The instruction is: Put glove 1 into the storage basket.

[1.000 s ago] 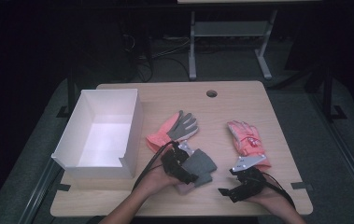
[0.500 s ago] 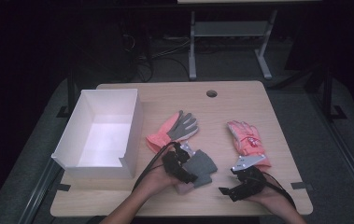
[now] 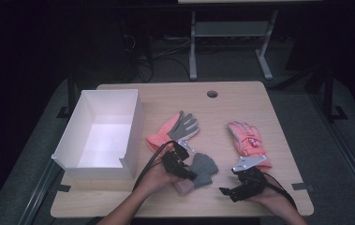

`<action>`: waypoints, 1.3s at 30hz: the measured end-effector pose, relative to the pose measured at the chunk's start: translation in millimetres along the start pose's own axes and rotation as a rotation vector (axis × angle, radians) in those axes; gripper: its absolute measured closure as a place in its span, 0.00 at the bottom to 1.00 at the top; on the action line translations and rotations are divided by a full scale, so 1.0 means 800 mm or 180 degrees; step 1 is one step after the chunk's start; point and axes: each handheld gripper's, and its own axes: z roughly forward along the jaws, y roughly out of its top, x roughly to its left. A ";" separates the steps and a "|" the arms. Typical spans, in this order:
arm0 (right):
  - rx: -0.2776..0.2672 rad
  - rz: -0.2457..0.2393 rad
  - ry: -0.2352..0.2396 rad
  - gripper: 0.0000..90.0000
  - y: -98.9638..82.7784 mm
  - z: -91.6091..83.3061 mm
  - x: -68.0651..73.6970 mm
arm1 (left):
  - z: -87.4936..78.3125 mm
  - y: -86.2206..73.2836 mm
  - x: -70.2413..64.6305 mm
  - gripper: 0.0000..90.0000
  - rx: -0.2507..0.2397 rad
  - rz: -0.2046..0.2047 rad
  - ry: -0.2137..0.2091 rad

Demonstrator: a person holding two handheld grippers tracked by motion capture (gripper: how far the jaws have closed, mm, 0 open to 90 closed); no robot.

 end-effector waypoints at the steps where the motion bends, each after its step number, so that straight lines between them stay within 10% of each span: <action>1: -0.0016 0.0005 0.0002 0.15 0.000 0.000 0.000 | -0.002 0.000 0.000 0.72 -0.0004 -0.0002 0.0003; 39: -0.0029 0.0019 0.0009 0.15 0.001 0.001 0.000 | -0.176 0.044 -0.003 0.72 -0.0376 -0.0165 0.0312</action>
